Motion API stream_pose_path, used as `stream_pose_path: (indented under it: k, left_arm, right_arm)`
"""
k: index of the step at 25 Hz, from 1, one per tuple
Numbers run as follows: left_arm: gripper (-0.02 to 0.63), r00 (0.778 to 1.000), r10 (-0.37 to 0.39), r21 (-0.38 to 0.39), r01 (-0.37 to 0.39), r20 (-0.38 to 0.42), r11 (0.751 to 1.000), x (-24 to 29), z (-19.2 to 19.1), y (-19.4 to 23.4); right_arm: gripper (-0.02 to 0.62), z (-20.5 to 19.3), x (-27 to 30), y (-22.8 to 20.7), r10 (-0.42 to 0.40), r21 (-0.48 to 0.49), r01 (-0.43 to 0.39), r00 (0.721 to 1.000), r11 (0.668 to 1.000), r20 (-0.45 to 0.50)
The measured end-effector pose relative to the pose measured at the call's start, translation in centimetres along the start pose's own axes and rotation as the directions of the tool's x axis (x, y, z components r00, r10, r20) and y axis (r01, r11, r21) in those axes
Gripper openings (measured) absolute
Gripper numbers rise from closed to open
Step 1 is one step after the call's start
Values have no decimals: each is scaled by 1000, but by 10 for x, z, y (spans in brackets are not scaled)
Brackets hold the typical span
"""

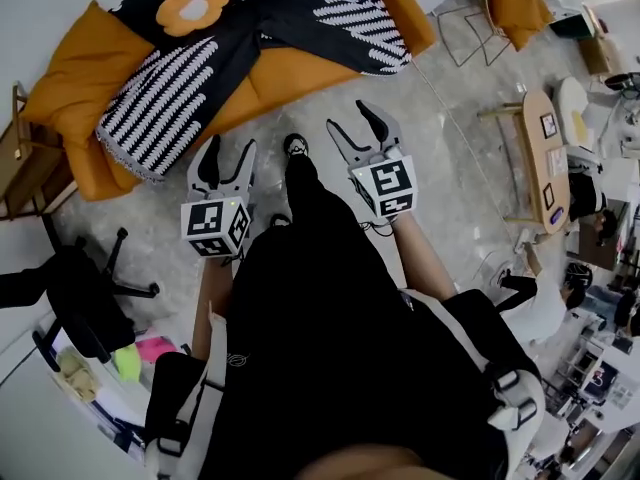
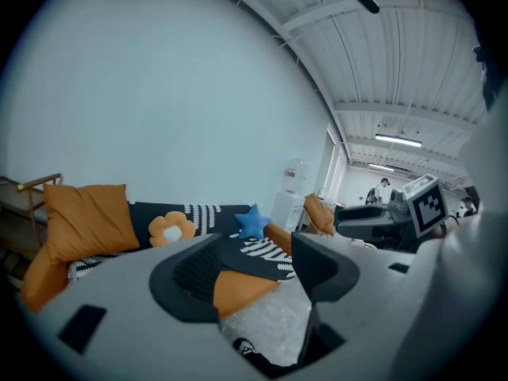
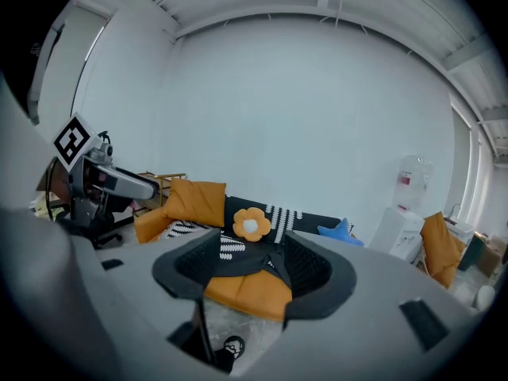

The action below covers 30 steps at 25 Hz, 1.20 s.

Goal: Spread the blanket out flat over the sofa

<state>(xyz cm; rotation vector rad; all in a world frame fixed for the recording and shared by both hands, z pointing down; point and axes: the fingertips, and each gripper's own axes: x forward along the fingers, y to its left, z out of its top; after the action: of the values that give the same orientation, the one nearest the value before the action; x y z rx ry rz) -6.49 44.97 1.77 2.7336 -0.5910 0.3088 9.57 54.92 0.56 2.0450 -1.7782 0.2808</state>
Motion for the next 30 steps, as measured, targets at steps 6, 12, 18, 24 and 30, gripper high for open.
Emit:
stream_pose_path:
  k: [6, 12, 18, 24, 30]
  left_arm:
    - [261, 999, 51, -18, -51, -20, 999, 60, 8, 51]
    - [261, 996, 52, -60, -57, -77, 997, 149, -2, 76]
    - [261, 983, 95, -100, -112, -159, 989, 222, -36, 108]
    - [261, 957, 119, -103, -151, -265, 983, 265, -82, 140]
    - [261, 929, 160, -81, -197, -333, 977, 292, -117, 159]
  right_arm:
    - [259, 3, 79, -37, 43, -19, -43, 999, 999, -24]
    - [254, -18, 153, -97, 89, 17, -88, 989, 996, -116]
    - [248, -76, 214, -140, 124, 46, -117, 964, 992, -234]
    - [247, -130, 260, -156, 154, 82, -135, 941, 987, -302]
    - [247, -154, 297, -164, 182, 123, -151, 933, 981, -312]
